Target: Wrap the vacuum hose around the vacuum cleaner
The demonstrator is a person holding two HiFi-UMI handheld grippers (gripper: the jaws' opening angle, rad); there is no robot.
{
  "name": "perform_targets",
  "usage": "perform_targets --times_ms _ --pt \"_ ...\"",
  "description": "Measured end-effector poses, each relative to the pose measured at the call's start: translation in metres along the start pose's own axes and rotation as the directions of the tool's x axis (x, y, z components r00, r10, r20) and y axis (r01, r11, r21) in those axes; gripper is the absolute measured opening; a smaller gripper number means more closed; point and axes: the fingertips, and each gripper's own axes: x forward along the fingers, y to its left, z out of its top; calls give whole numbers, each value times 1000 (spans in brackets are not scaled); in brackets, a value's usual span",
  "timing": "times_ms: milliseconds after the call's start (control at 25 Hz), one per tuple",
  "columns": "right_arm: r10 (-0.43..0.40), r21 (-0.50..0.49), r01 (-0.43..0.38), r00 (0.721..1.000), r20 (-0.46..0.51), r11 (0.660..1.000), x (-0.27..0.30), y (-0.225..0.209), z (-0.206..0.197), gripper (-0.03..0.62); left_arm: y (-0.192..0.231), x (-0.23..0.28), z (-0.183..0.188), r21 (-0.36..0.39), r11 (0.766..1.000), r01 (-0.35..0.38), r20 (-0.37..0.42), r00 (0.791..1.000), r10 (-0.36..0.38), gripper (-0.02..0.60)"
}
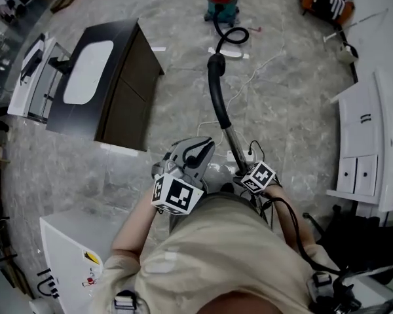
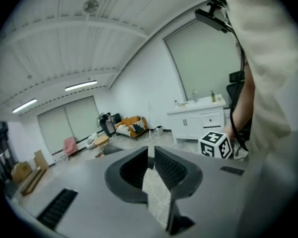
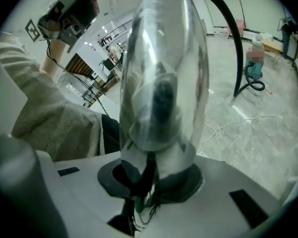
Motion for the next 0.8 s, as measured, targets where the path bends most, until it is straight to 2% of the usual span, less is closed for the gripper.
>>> perform_targets --times_ms 80,120,160,200,240,280,360,440,480,520,600,680,720,760,800 --pt "-25 -9 25 999 -30 1000 1 -10 14 74 -4 20 9 112 986 119 10 993 -121 68" --pt "-36 -8 35 998 -46 999 1 -15 19 74 -9 30 12 169 967 190 8 981 -194 95" --pt "-46 -5 46 997 -61 999 0 -18 24 74 -16 42 12 226 937 265 -5 963 -271 119" --pt "-55 0 55 996 -74 998 0 -21 30 74 -23 53 7 283 896 342 -37 937 -346 129" --pt "-62 3 62 994 -85 998 2 -22 38 74 -28 64 -3 343 843 416 -89 907 -411 130" --pt "-67 5 68 993 -94 998 4 -24 48 74 -31 74 -18 401 780 481 -153 874 -461 130" --pt "-76 11 78 991 -112 997 11 -28 69 74 -27 92 -53 494 642 586 -287 807 -517 130" --pt "-82 22 86 988 -128 996 15 -34 89 74 -16 100 -92 547 500 672 -426 737 -524 131" --pt "-85 30 90 987 -133 995 17 -38 98 74 -8 102 -108 565 439 699 -479 711 -515 135" --pt "-88 41 95 987 -138 995 18 -42 107 74 0 104 -120 583 394 710 -508 697 -505 149" --pt "-82 74 94 986 -147 993 20 -48 120 74 14 109 -129 614 342 712 -522 690 -501 150" --pt "-64 118 84 985 -162 989 21 -53 126 75 22 117 -131 625 312 716 -527 681 -508 149" --pt "-60 140 84 984 -171 987 22 -57 128 75 25 123 -132 626 307 717 -527 679 -511 149" --pt "-60 160 89 982 -179 983 24 -63 130 80 29 130 -130 628 313 712 -520 683 -513 149" --pt "-63 179 97 980 -187 979 25 -69 132 83 32 138 -125 633 330 700 -500 696 -515 149"
